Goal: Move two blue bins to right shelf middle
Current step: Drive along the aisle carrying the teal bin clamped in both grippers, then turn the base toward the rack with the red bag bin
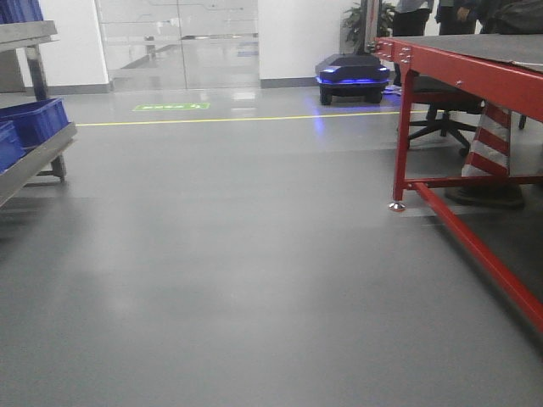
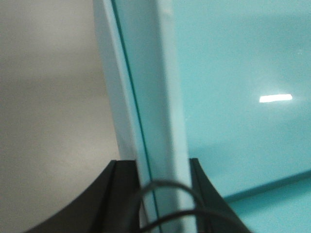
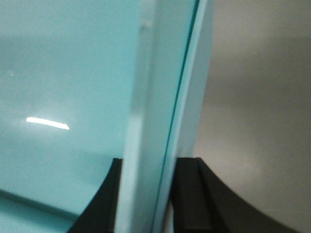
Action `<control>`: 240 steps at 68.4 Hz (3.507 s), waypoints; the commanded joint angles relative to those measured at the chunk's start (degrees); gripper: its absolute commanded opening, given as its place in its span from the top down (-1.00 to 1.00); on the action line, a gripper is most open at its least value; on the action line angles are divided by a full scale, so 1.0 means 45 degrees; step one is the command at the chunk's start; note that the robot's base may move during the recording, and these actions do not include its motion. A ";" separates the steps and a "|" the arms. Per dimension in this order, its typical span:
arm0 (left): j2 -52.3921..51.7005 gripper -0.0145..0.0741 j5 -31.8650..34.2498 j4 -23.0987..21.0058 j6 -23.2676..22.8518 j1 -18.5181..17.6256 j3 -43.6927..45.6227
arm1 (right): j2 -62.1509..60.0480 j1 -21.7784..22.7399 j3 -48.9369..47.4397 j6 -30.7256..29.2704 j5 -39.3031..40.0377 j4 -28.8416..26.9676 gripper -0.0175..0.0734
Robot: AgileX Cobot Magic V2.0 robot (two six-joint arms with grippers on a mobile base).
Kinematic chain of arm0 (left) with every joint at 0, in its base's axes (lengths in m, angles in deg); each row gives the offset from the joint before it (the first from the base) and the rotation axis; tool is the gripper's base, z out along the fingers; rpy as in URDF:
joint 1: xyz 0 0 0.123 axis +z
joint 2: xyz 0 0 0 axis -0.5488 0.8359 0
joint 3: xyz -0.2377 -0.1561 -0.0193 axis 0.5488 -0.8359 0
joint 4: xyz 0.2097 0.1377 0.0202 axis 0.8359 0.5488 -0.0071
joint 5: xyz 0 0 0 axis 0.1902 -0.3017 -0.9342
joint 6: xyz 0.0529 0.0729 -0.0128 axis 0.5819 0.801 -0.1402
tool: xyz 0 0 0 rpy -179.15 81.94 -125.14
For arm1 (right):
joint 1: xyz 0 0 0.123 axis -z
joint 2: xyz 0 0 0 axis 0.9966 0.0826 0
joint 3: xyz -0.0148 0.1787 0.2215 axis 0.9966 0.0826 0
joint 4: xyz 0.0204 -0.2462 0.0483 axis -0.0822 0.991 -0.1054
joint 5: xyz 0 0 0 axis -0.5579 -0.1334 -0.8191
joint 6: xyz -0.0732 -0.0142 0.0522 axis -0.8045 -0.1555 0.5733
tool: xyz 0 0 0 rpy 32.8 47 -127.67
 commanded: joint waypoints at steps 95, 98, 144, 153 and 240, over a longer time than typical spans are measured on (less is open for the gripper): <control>-0.0195 0.92 0.0613 -0.0329 0.0264 -0.0038 0.0222 | -0.0282 0.0031 -0.0228 -0.0167 0.1147 -0.0016 0.95; -0.0195 0.92 0.0613 -0.0329 0.0264 -0.0038 0.0222 | -0.0282 0.0031 -0.0228 -0.0167 0.1147 -0.0016 0.95; -0.0195 0.92 0.0633 -0.0329 0.0264 -0.0038 0.0222 | -0.0282 0.0031 -0.0228 -0.0167 0.1147 -0.0016 0.95; -0.0195 0.92 0.0633 -0.0329 0.0264 -0.0038 0.0222 | -0.0282 0.0031 -0.0228 -0.0167 0.1147 -0.0016 0.95; -0.0195 0.92 0.5960 -0.0329 0.0264 -0.0038 0.0222 | -0.0282 0.0031 -0.0228 -0.0167 0.1147 -0.0016 0.95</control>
